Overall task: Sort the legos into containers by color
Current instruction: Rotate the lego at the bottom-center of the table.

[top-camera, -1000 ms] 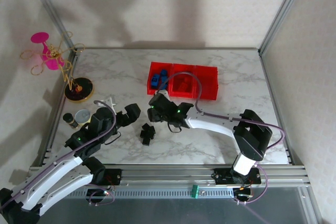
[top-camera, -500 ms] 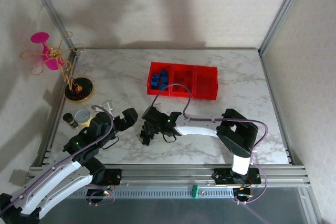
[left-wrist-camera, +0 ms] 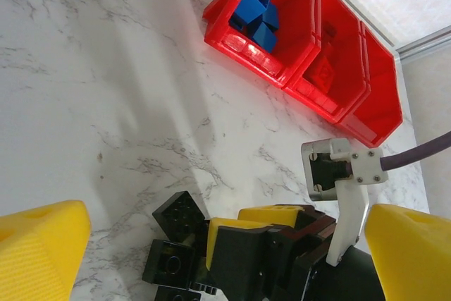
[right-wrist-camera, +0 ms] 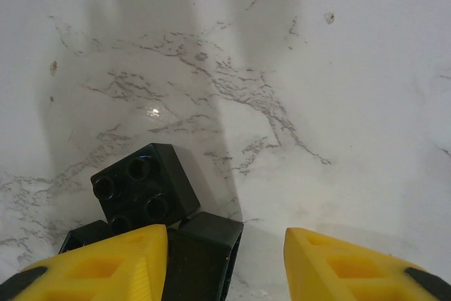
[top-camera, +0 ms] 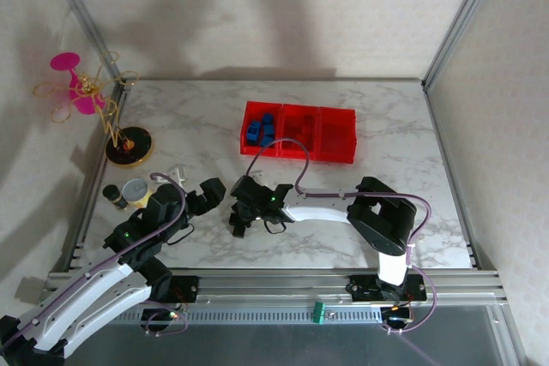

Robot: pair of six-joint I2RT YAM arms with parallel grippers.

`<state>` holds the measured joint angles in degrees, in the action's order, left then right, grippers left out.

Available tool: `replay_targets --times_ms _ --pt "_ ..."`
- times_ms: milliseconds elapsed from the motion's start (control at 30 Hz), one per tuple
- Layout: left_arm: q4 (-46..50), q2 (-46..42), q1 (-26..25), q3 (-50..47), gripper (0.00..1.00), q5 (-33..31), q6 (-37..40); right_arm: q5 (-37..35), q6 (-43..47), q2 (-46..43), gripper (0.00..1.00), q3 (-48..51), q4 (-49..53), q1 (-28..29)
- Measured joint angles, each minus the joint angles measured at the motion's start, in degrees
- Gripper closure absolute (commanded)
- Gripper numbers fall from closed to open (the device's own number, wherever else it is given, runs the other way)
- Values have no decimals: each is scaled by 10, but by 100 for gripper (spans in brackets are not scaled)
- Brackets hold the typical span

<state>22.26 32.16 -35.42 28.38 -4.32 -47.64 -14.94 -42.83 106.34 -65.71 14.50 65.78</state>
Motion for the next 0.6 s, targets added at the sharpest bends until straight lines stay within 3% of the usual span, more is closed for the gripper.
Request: replay_targets --times_ms 367,600 --pt "0 0 0 0 0 0 -2 5 -8 -38 46 23 24 0" --pt "0 0 0 0 0 0 -2 11 -15 -17 52 21 23 0"
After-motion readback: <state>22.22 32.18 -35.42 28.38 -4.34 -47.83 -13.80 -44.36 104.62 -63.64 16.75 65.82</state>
